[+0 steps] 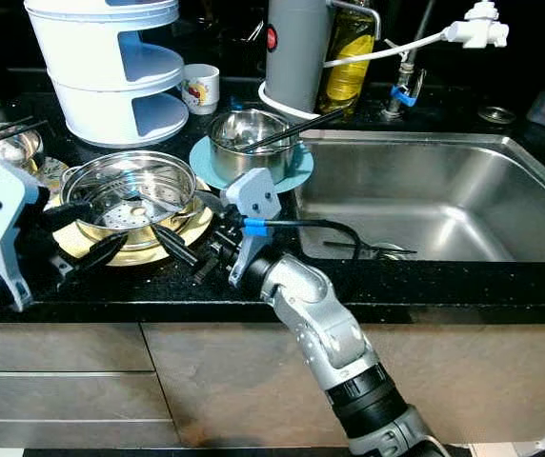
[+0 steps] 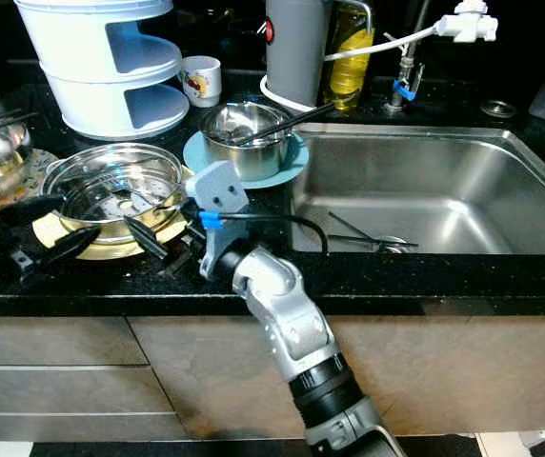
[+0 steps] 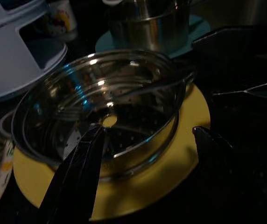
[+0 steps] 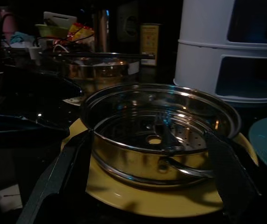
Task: Kitchen organization
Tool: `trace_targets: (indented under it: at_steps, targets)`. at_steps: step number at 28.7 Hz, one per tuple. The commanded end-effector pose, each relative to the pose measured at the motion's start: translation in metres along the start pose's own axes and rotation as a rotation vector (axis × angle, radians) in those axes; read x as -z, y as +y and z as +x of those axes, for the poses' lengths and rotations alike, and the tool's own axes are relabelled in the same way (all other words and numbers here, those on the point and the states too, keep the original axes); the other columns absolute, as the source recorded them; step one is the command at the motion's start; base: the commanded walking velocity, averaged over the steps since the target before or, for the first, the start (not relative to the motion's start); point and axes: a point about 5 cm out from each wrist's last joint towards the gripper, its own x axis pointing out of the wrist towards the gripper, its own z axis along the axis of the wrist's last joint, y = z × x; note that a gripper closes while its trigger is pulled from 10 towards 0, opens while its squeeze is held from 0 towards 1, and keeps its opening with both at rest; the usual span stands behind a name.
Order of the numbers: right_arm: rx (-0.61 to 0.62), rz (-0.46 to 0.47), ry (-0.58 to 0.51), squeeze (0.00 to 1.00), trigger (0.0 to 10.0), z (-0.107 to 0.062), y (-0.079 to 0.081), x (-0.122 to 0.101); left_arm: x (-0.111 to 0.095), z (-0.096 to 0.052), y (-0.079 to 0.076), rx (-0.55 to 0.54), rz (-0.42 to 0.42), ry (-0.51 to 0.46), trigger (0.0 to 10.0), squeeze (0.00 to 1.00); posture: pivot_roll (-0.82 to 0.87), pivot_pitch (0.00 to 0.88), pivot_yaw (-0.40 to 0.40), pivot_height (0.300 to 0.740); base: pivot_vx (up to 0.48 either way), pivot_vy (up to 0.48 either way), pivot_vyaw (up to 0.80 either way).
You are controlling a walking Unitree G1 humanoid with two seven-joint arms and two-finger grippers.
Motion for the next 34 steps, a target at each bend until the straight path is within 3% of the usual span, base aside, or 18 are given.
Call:
trace_targets:
  at_steps: [1, 6, 12, 13, 17, 24, 25, 26, 27, 29, 32, 34]
  targets:
    - [-0.033, -0.015, -0.006, 0.00, 10.0, 0.005, 0.006, -0.001, -0.003, -0.004, -0.002, 0.020, 0.014, 0.010, 10.0, 0.00, 0.09, 0.224, -0.066, 0.740, 0.000, 0.000, 0.00]
    - [-0.047, -0.019, -0.007, 0.00, 10.0, 0.007, 0.009, 0.000, 0.003, -0.005, -0.005, 0.026, 0.006, 0.057, 10.0, 0.00, 0.09, 0.225, -0.066, 0.740, 0.000, 0.000, 0.00]
    - [0.002, -0.020, -0.035, 0.00, 10.0, 0.005, 0.002, -0.004, -0.005, 0.002, -0.008, -0.100, -0.005, -0.086, 10.0, 0.00, 0.09, 0.224, -0.068, 0.740, 0.000, 0.000, 0.00]
    - [0.063, -0.008, -0.060, 0.00, 10.0, -0.002, -0.010, -0.009, -0.009, 0.004, -0.014, -0.134, -0.013, -0.145, 10.0, 0.00, 0.10, 0.223, -0.069, 0.740, 0.000, 0.000, 0.00]
    - [0.124, 0.009, -0.085, 0.00, 10.0, -0.015, -0.025, -0.014, -0.014, 0.006, -0.023, -0.151, -0.005, -0.199, 10.0, 0.00, 0.10, 0.223, -0.070, 0.740, 0.000, 0.000, 0.00]
    - [0.198, -0.007, -0.083, 0.00, 10.0, -0.037, -0.044, -0.019, -0.011, 0.013, -0.027, -0.165, 0.047, -0.199, 10.0, 0.00, 0.09, 0.220, -0.062, 0.740, 0.000, 0.000, 0.00]
    - [0.215, -0.015, -0.074, 0.00, 10.0, -0.041, -0.047, -0.018, -0.009, 0.014, -0.028, -0.169, 0.066, -0.194, 10.0, 0.22, 0.08, 0.218, -0.058, 0.740, 0.000, 0.000, 0.00]
    - [0.225, -0.021, -0.067, 0.00, 10.0, -0.043, -0.049, -0.017, -0.008, 0.015, -0.028, -0.177, 0.090, -0.183, 10.0, 0.22, 0.08, 0.218, -0.058, 0.740, 0.000, 0.000, 0.00]
    - [0.239, -0.027, -0.056, 0.00, 10.0, -0.047, -0.052, -0.015, -0.005, 0.016, -0.030, -0.167, 0.135, -0.163, 10.0, 1.00, 0.08, 0.218, -0.058, 0.740, 0.000, 0.000, 0.00]
    - [0.239, -0.027, -0.056, 0.00, 10.0, -0.047, -0.052, -0.015, -0.005, 0.016, -0.030, -0.167, 0.135, -0.163, 10.0, 1.00, 0.08, 0.218, -0.058, 0.740, 0.000, 0.000, 0.00]
    - [0.262, -0.036, -0.031, 0.00, 10.0, -0.053, -0.056, -0.012, 0.004, 0.019, -0.036, -0.150, 0.297, -0.091, 10.0, 1.00, 0.08, 0.216, -0.056, 0.740, 0.000, 0.000, 0.00]
    - [0.265, -0.037, -0.028, 0.00, 10.0, -0.054, -0.056, -0.011, 0.006, 0.022, -0.038, -0.140, 0.328, -0.086, 10.0, 1.00, 0.08, 0.216, -0.056, 0.740, 0.000, 0.000, 0.00]
